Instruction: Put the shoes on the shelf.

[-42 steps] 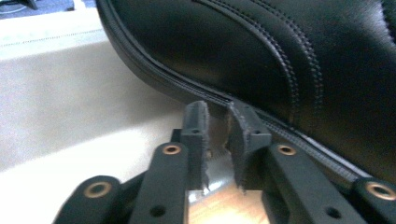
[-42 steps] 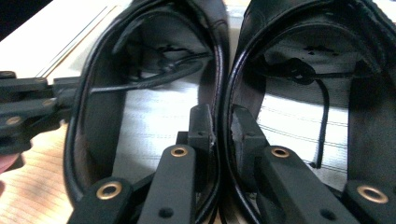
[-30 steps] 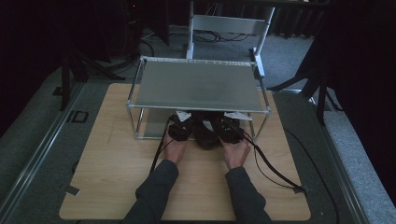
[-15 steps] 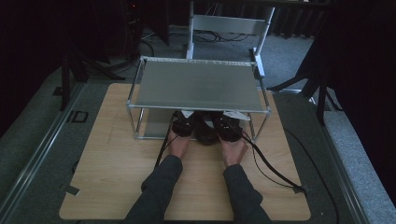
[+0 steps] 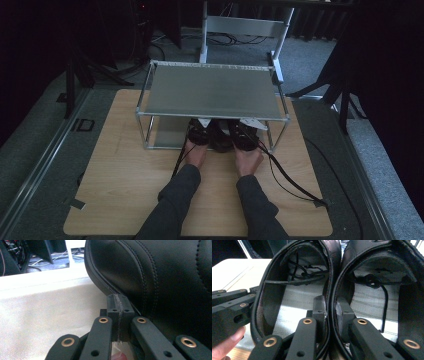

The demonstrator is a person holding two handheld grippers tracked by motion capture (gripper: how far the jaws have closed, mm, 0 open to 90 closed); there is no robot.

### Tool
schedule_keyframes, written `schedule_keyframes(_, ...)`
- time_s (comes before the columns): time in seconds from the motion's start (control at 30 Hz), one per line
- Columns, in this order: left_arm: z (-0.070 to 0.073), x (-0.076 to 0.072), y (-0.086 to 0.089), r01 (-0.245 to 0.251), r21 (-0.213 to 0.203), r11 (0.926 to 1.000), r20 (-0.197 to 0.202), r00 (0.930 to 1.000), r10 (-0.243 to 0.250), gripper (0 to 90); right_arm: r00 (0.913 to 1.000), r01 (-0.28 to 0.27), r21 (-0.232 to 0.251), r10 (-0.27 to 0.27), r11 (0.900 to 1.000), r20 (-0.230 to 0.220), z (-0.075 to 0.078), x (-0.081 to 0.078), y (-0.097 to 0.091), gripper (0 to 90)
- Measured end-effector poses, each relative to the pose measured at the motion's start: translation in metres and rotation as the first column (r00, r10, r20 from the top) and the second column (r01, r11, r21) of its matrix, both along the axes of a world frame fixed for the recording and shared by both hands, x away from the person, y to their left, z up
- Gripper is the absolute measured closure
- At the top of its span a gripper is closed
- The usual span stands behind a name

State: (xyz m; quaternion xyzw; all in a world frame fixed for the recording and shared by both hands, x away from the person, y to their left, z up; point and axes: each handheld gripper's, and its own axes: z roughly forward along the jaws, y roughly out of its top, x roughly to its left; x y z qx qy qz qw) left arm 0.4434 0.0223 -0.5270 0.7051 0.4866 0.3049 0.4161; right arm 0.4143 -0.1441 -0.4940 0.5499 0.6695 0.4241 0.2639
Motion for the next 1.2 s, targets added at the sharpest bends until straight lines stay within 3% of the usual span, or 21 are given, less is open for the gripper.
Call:
schedule_keyframes(0.2, -0.005, 0.003, -0.005, -0.007, -0.010, 0.9999, 0.005, 1.0000, 0.007, 90.0, 0.9998, 0.019, 0.000, -0.019, 0.9998, -0.009, -0.007, 0.003, 0.003, 79.5)
schedule_keyframes(0.27, -0.005, 0.003, -0.005, -0.014, 0.012, 0.9998, 0.001, 0.9999, 0.014, 90.0, 0.9997, 0.023, 0.004, -0.023, 0.9997, -0.007, -0.007, 0.004, 0.003, 79.3)
schedule_keyframes(0.4, -0.006, 0.004, -0.011, -0.020, 0.014, 0.9997, 0.018, 0.9996, 0.020, 90.0, 0.9993, 0.038, 0.012, -0.038, 0.9992, -0.002, -0.008, 0.005, 0.003, 79.0)
schedule_keyframes(0.43, -0.005, 0.003, -0.010, -0.009, 0.043, 0.9990, 0.005, 0.9999, 0.008, 90.0, 0.9989, 0.047, 0.017, -0.047, 0.9988, 0.002, -0.008, 0.005, 0.003, 78.5)
schedule_keyframes(0.53, -0.006, 0.004, -0.012, -0.009, 0.033, 0.9994, 0.013, 0.9999, 0.008, 90.0, 0.9985, 0.055, 0.021, -0.055, 0.9983, 0.008, -0.008, 0.006, 0.004, 77.9)
schedule_keyframes(0.57, -0.006, 0.004, -0.010, -0.006, 0.062, 0.9981, -0.001, 1.0000, 0.006, 90.0, 0.9983, 0.057, 0.026, -0.057, 0.9981, 0.011, -0.008, 0.007, 0.004, 76.8)
schedule_keyframes(0.6, -0.006, 0.004, -0.010, -0.006, 0.062, 0.9981, -0.001, 1.0000, 0.006, 90.0, 0.9983, 0.057, 0.026, -0.057, 0.9981, 0.011, -0.008, 0.007, 0.004, 76.8)
schedule_keyframes(0.67, -0.010, 0.003, -0.014, -0.072, 0.027, 0.9971, -0.014, 0.9973, 0.072, 90.0, 0.9983, 0.056, 0.031, -0.056, 0.9980, 0.013, -0.008, 0.007, 0.004, 73.9)
schedule_keyframes(0.7, -0.013, 0.002, -0.017, -0.101, 0.008, 0.9949, -0.022, 0.9946, 0.101, 87.6, 0.9987, 0.048, 0.046, -0.049, 0.9978, 0.013, -0.008, 0.007, 0.004, 68.2)
schedule_keyframes(0.73, -0.013, 0.002, -0.017, -0.101, 0.008, 0.9949, -0.022, 0.9946, 0.101, 87.7, 0.9987, 0.048, 0.046, -0.049, 0.9978, 0.013, -0.008, 0.007, 0.004, 68.2)
schedule_keyframes(0.77, -0.013, 0.004, -0.015, -0.061, 0.009, 0.9981, -0.018, 0.9980, 0.061, 87.2, 0.9985, 0.046, 0.059, -0.048, 0.9972, 0.026, -0.008, 0.007, 0.004, 65.5)
schedule_keyframes(0.83, -0.013, 0.004, -0.015, -0.061, 0.009, 0.9981, -0.018, 0.9980, 0.061, 86.0, 0.9984, 0.046, 0.059, -0.048, 0.9972, 0.029, -0.008, 0.008, 0.004, 65.5)
schedule_keyframes(0.87, -0.013, 0.005, -0.013, -0.060, 0.031, 0.9977, -0.027, 0.9978, 0.061, 86.0, 0.9984, 0.046, 0.059, -0.048, 0.9972, 0.029, -0.008, 0.008, 0.004, 65.1)
schedule_keyframes(0.9, -0.013, 0.006, -0.013, -0.065, 0.023, 0.9976, -0.025, 0.9975, 0.066, 81.8, 0.9984, 0.039, 0.051, -0.041, 0.9980, 0.038, -0.008, 0.009, 0.003, 63.4)
schedule_keyframes(0.97, -0.013, 0.006, -0.009, -0.060, 0.045, 0.9972, -0.046, 0.9970, 0.062, 78.5, 0.9988, 0.024, 0.059, -0.026, 0.9980, 0.041, -0.008, 0.010, 0.002, 57.2)
schedule_keyframes(1.0, -0.015, 0.005, -0.008, -0.101, 0.014, 0.9948, -0.062, 0.9929, 0.101, 75.2, 0.9990, 0.015, 0.066, -0.018, 0.9977, 0.042, -0.008, 0.010, 0.002, 54.6)
schedule_keyframes(1.07, -0.016, 0.005, -0.004, -0.093, 0.004, 0.9956, -0.076, 0.9928, 0.093, 66.8, 0.9991, 0.006, 0.072, -0.009, 0.9974, 0.040, -0.007, 0.010, 0.002, 51.6)
schedule_keyframes(1.1, -0.017, 0.003, 0.002, -0.075, 0.005, 0.9972, -0.085, 0.9936, 0.075, 66.8, 0.9992, -0.004, 0.079, 0.001, 0.9969, 0.039, -0.007, 0.010, 0.002, 49.1)
schedule_keyframes(1.13, -0.017, 0.000, 0.004, -0.060, 0.013, 0.9981, -0.089, 0.9942, 0.061, 60.2, 0.9989, -0.021, 0.076, 0.018, 0.9969, 0.042, -0.006, 0.009, 0.001, 45.9)
schedule_keyframes(1.2, -0.017, -0.006, 0.008, -0.035, 0.000, 0.9994, -0.083, 0.9959, 0.035, 58.3, 0.9983, -0.031, 0.085, 0.026, 0.9959, 0.052, -0.003, 0.008, -0.002, 40.9)
